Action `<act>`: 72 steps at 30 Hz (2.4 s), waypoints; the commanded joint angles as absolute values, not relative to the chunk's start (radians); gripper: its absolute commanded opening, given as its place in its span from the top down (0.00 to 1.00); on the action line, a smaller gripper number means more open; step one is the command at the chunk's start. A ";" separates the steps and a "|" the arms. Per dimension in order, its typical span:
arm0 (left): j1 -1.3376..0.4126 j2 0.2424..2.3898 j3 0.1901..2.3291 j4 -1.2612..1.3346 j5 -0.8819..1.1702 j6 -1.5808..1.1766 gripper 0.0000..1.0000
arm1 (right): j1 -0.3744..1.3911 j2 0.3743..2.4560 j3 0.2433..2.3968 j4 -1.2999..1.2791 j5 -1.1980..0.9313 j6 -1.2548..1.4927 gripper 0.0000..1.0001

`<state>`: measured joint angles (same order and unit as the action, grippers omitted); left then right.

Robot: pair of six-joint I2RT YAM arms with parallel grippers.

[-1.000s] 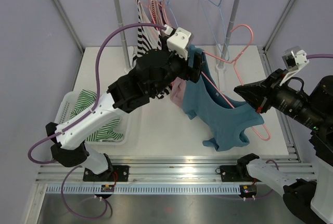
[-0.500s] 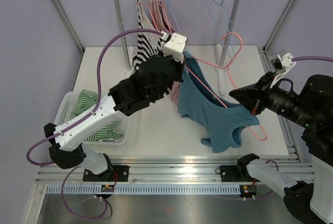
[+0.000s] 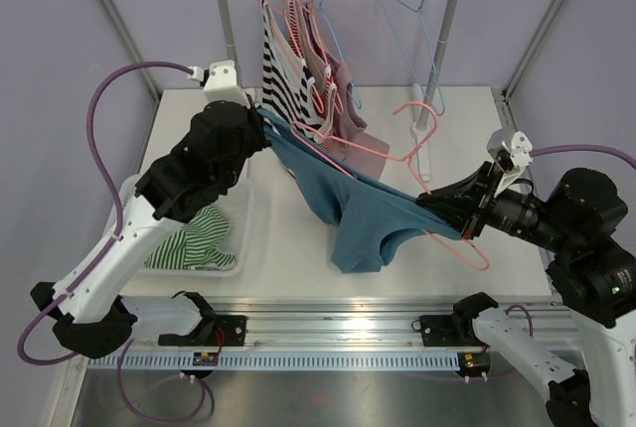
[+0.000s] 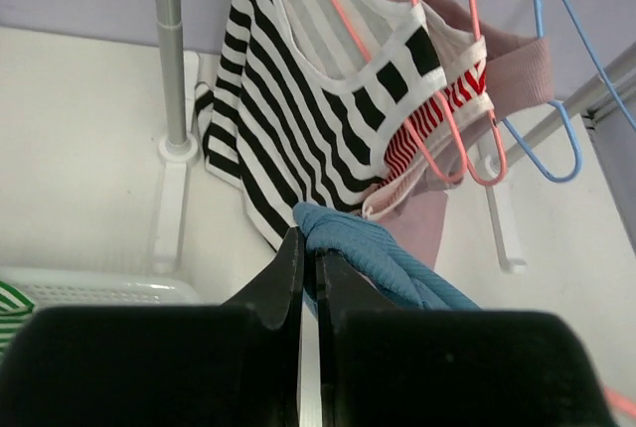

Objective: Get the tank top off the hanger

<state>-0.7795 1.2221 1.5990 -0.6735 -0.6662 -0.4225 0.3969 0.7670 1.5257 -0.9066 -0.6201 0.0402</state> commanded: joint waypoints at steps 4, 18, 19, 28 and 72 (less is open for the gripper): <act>-0.767 1.085 1.421 -0.533 -0.278 -0.468 1.00 | 0.403 0.629 1.134 -0.119 -0.663 0.323 1.00; -0.900 0.864 0.990 -0.346 0.106 -0.429 1.00 | 0.402 0.850 0.827 1.141 -0.292 0.770 1.00; -0.902 0.864 0.982 -0.391 0.027 -0.440 1.00 | 0.402 0.839 0.836 1.105 -0.275 0.734 1.00; -0.902 0.891 0.942 -0.560 -0.242 -0.486 1.00 | 0.402 0.686 0.891 0.512 -0.101 0.326 1.00; -0.907 0.744 1.083 -0.888 -0.445 -0.466 0.01 | 0.224 1.963 2.608 -0.805 -0.058 0.061 1.00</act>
